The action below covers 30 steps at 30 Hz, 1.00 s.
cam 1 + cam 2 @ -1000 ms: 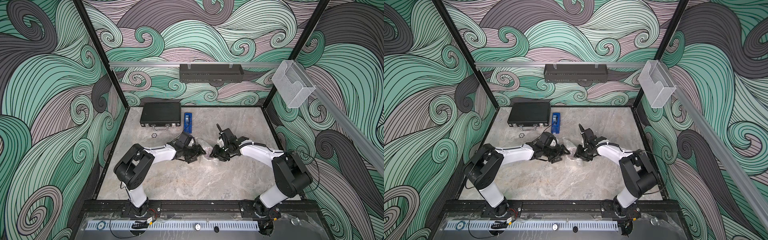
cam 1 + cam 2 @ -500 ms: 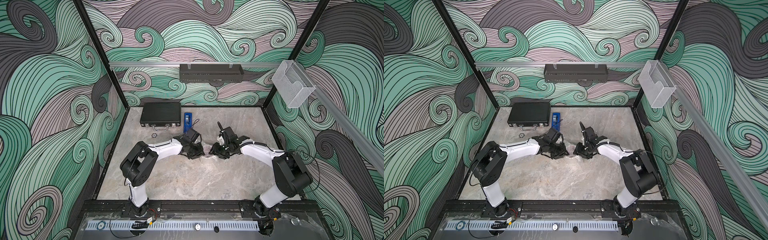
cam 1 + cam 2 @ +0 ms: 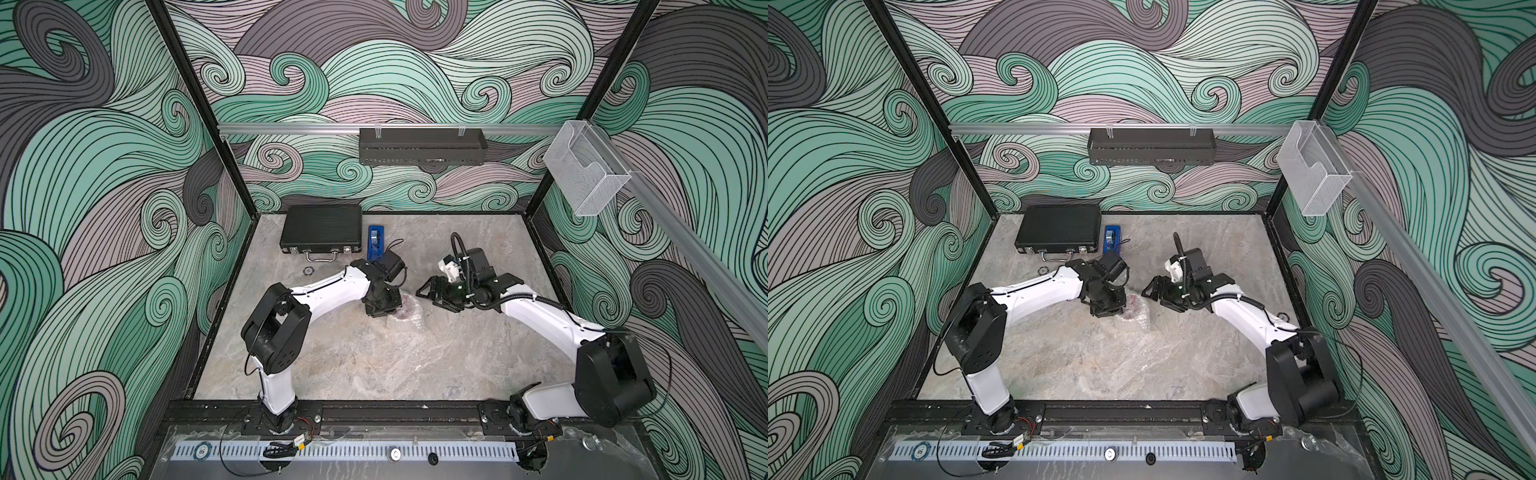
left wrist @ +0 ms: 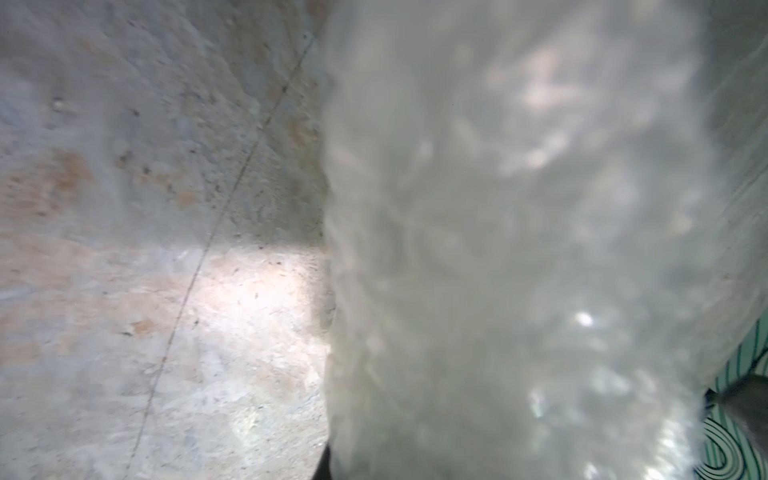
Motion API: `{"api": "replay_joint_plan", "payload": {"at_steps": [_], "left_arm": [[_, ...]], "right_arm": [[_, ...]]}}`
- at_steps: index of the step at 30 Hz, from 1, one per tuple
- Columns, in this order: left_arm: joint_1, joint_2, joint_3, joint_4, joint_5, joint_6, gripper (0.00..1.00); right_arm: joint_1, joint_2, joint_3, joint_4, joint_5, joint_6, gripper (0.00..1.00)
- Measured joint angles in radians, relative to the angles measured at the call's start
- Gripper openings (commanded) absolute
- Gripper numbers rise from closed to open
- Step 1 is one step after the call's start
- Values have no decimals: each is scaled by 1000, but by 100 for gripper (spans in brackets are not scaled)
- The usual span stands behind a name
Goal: Wrap mugs in bubble wrap
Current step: Wrap the mug in bubble wrap.
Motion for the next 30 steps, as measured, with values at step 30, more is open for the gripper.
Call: {"api": "replay_joint_plan", "payload": {"at_steps": [30], "left_arm": [[290, -420, -380, -137, -106, 108, 12]], "right_arm": [[340, 314, 155, 238, -61, 40, 93]]}}
